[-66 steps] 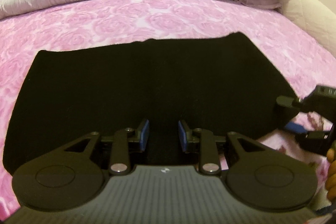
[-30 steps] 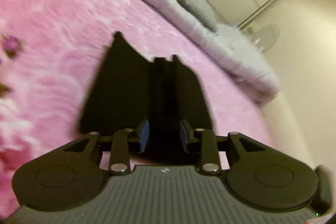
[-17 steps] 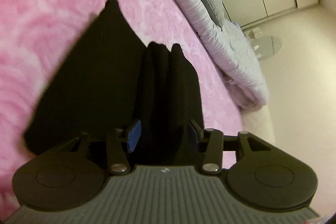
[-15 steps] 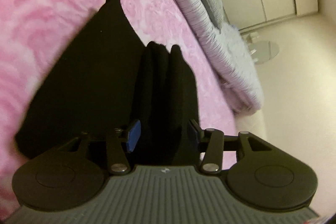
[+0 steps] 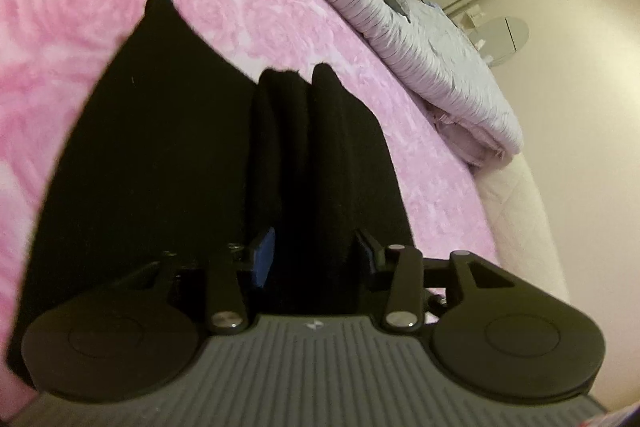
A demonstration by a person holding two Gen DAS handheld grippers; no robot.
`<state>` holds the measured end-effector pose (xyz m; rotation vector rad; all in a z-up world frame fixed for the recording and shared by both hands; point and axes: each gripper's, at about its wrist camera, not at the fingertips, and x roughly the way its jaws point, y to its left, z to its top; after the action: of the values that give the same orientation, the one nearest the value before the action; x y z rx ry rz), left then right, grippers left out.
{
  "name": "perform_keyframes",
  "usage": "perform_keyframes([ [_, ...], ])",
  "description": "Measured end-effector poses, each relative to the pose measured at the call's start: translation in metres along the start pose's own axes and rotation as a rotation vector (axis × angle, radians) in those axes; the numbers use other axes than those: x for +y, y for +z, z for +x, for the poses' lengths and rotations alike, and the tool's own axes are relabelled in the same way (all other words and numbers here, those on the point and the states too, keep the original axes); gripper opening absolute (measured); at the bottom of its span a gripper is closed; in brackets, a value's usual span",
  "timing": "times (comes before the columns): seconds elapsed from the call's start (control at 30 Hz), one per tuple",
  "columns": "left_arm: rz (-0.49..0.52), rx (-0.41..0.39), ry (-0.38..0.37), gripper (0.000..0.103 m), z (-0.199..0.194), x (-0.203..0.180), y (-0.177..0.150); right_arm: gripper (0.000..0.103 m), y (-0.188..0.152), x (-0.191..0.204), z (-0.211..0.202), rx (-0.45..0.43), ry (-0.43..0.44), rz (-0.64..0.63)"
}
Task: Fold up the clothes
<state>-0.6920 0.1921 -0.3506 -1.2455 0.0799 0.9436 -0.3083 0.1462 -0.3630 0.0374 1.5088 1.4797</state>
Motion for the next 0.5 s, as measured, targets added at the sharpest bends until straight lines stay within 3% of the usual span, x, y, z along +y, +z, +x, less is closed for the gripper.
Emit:
perform_keyframes([
  [0.07,-0.031,0.0,-0.03,0.032,0.003,0.002,-0.001,0.059,0.0,0.001,0.003,0.004,-0.002,-0.013],
  [0.1,-0.037,-0.001,-0.045,0.021,0.003,0.002,-0.002,0.059,0.0,0.002,0.005,0.006,0.0,-0.018],
  [0.13,-0.031,-0.007,-0.058,0.017,0.003,0.001,-0.003,0.059,0.0,0.002,0.006,0.007,0.001,-0.022],
  [0.23,0.068,-0.074,-0.043,0.013,-0.01,-0.015,-0.003,0.029,-0.003,0.007,0.008,0.025,0.059,-0.013],
  [0.37,0.219,-0.205,-0.037,0.007,-0.06,-0.038,-0.002,0.029,-0.014,0.031,0.007,0.028,0.113,-0.121],
  [0.5,0.22,-0.265,0.002,0.007,-0.1,-0.021,0.001,0.029,-0.035,0.072,0.01,0.061,0.135,-0.352],
])
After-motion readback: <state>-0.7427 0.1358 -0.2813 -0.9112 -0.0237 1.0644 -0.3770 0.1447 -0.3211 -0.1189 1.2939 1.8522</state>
